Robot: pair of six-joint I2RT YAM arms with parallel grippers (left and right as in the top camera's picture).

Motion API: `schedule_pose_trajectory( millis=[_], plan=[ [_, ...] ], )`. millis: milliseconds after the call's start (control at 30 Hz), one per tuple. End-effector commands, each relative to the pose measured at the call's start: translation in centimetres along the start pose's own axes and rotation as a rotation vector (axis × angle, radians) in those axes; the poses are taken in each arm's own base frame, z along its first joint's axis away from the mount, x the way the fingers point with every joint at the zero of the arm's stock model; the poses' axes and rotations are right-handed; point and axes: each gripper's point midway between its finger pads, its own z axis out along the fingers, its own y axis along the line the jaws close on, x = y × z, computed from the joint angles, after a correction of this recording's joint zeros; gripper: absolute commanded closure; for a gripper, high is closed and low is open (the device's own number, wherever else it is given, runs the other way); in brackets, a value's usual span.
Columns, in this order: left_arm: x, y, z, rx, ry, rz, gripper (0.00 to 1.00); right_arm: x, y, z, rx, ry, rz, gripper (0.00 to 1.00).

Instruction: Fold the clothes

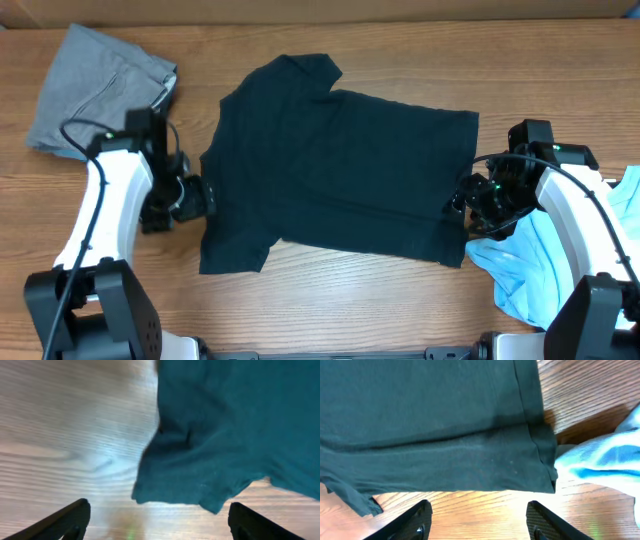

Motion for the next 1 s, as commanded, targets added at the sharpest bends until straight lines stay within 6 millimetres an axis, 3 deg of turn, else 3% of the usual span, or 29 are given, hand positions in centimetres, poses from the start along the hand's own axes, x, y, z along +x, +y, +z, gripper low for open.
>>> schedule_pose_trajectory(
  millis=[0, 200, 333, 367, 433, 500, 700, 800, 900, 967],
  plan=[
    [2.4, -0.6, 3.0, 0.06, 0.066, 0.012, 0.11, -0.1, 0.5, -0.6, -0.024, -0.013, 0.015, 0.33],
    [5.1, 0.3, 7.9, 0.056, 0.102, -0.046, 0.14, 0.3, 0.2, -0.4, -0.016, 0.004, 0.025, 0.27],
    [5.1, 0.3, 9.7, 0.074, 0.064, -0.057, 0.43, 0.8, -0.3, 0.6, -0.009, 0.021, 0.053, 0.24],
    [5.2, 0.0, 9.8, 0.09, 0.066, -0.063, 0.6, 0.9, -0.5, 0.9, -0.006, 0.028, 0.06, 0.24],
    [5.2, -0.4, 9.8, 0.113, 0.069, -0.067, 0.86, 1.3, -0.9, 1.3, 0.001, 0.043, 0.073, 0.24],
    [5.2, -0.5, 9.7, 0.122, 0.073, -0.073, 0.96, 1.7, -1.3, 1.9, 0.007, 0.053, 0.09, 0.23],
    [4.7, -1.1, 8.2, 0.137, 0.086, -0.076, 0.96, 2.9, -3.0, 4.1, 0.041, 0.08, 0.216, 0.21],
    [4.2, -1.2, 7.6, 0.139, 0.079, -0.075, 0.96, 3.6, -3.9, 5.4, 0.053, 0.094, 0.264, 0.26],
    [3.7, -1.4, 6.9, 0.141, 0.07, -0.07, 0.96, 4.3, -4.8, 6.9, 0.056, 0.095, 0.28, 0.39],
    [3.5, -1.4, 6.3, 0.14, 0.074, -0.066, 0.96, 4.6, -5.5, 7.9, 0.065, 0.092, 0.312, 0.39]
  ],
)
